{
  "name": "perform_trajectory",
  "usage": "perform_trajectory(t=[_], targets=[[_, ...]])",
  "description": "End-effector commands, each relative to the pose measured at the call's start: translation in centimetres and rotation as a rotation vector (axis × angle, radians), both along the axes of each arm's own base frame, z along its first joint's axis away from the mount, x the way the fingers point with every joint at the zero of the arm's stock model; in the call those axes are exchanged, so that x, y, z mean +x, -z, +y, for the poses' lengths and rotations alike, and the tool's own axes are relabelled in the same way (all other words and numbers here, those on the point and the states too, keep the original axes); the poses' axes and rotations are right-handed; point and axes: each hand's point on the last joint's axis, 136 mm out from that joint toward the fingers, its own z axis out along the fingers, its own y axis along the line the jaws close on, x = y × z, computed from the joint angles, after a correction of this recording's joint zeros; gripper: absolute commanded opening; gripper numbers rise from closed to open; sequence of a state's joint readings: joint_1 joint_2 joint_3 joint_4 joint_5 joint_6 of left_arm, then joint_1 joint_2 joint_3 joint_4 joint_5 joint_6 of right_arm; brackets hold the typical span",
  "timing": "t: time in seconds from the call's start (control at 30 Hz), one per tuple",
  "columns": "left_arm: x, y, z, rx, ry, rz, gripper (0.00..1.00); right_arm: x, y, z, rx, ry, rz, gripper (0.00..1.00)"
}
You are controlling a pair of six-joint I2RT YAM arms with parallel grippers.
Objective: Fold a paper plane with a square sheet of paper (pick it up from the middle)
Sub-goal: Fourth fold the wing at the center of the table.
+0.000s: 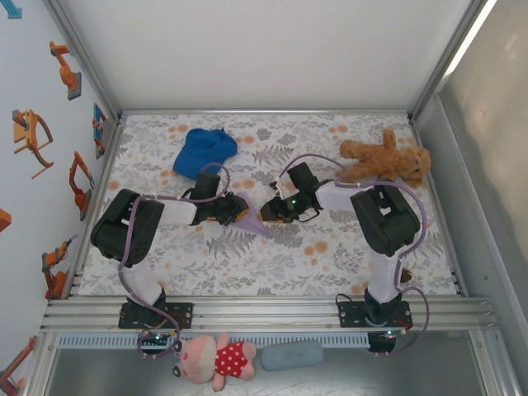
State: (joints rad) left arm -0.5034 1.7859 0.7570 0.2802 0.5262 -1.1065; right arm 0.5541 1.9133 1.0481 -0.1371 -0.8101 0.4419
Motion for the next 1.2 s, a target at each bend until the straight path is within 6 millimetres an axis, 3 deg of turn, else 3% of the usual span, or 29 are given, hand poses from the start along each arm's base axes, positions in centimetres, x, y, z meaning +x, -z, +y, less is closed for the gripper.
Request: perform_trajectory(t=[0.0,0.53,0.9,1.17], targets=[[0.4,0.2,-0.1,0.008,-0.011,0.016,0.19,-0.6,0.7,-1.2,-0.093,-0.015,-0.040,0.46],[0.4,0.2,-0.2,0.010,-0.010,0.023,0.19,-2.6,1.7,0.1,-0.167,-0.126,-0.068,0.49],[0.3,0.2,-0.1,0.014,-0.012,0.025,0.19,-3.4,4.1,-0.7,-0.247,-0.136,-0.034,0.33],[0.5,-0.1,-0.2,0.007,-0.009,0.018,0.19,-3.8,5.3,-1.1,-0.267,-0.137,-0.010,0.27]])
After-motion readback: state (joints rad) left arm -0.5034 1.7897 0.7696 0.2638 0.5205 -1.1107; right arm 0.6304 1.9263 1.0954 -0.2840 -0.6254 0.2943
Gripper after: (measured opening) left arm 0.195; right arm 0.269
